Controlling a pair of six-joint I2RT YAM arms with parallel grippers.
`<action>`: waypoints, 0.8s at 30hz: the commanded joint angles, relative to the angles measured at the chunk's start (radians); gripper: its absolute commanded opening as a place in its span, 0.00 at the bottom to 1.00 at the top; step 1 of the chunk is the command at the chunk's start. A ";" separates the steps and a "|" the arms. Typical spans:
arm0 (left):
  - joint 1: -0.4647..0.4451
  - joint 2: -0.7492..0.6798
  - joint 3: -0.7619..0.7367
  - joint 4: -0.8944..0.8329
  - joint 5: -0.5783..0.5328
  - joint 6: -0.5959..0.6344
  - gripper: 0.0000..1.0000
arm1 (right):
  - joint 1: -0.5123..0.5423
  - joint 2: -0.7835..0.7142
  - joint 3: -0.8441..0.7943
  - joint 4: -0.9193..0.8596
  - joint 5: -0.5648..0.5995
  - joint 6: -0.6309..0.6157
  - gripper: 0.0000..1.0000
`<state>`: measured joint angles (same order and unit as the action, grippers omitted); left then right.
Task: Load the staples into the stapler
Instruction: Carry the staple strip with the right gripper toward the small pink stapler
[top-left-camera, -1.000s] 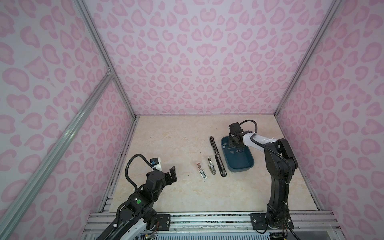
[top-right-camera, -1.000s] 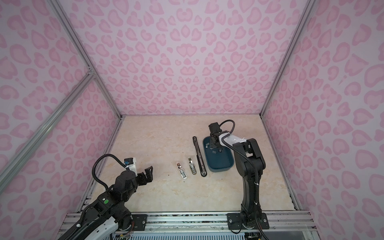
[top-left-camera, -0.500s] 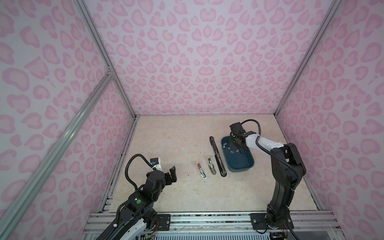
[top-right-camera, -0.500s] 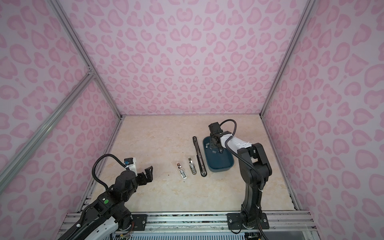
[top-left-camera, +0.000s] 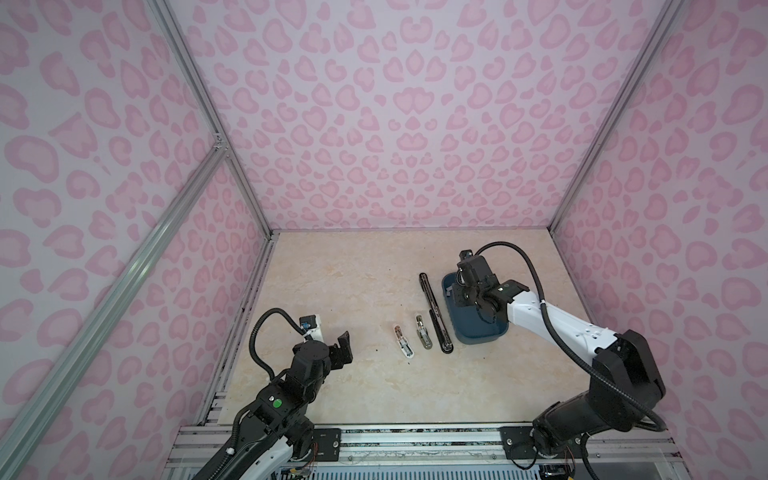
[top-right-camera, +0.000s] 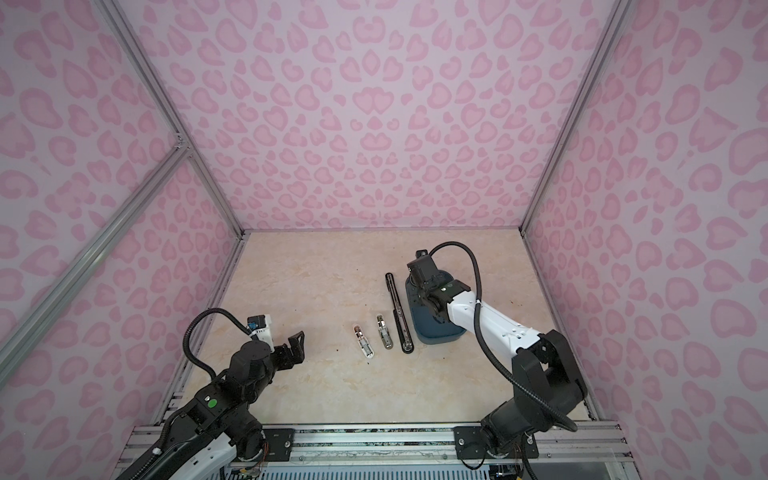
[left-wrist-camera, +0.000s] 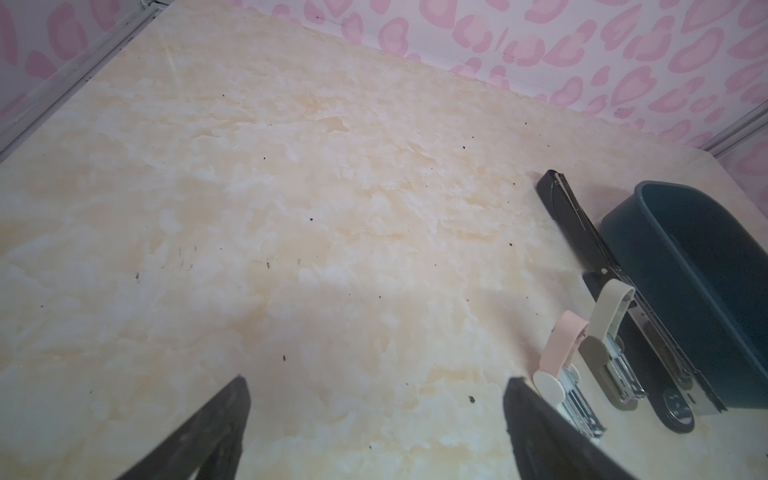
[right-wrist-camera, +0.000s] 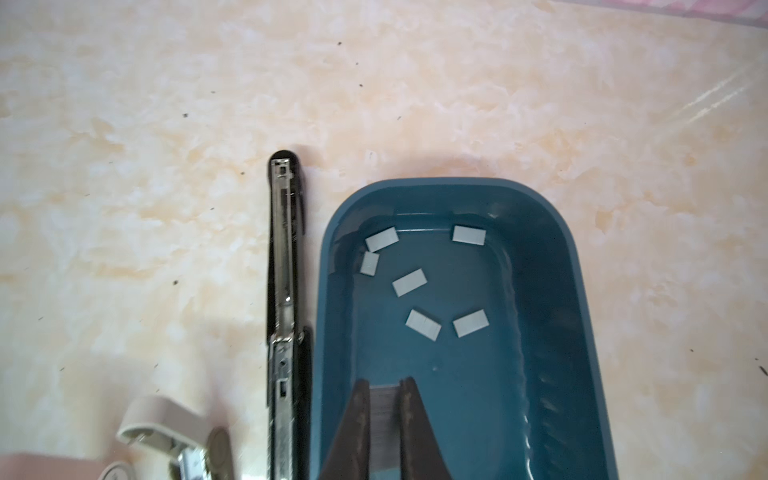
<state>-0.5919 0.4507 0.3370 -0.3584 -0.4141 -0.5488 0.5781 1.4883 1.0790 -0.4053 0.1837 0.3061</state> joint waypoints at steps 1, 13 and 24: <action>0.000 -0.007 0.003 0.035 -0.045 -0.007 0.96 | 0.061 -0.064 -0.037 0.020 0.060 -0.012 0.10; 0.000 -0.048 -0.004 0.006 -0.066 -0.026 0.96 | 0.266 -0.091 -0.140 0.232 0.071 0.031 0.08; 0.000 -0.050 -0.003 -0.013 -0.044 -0.036 0.97 | 0.400 0.073 -0.125 0.341 0.098 0.126 0.07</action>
<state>-0.5919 0.3954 0.3340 -0.3656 -0.4660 -0.5758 0.9649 1.5387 0.9485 -0.1143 0.2546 0.3878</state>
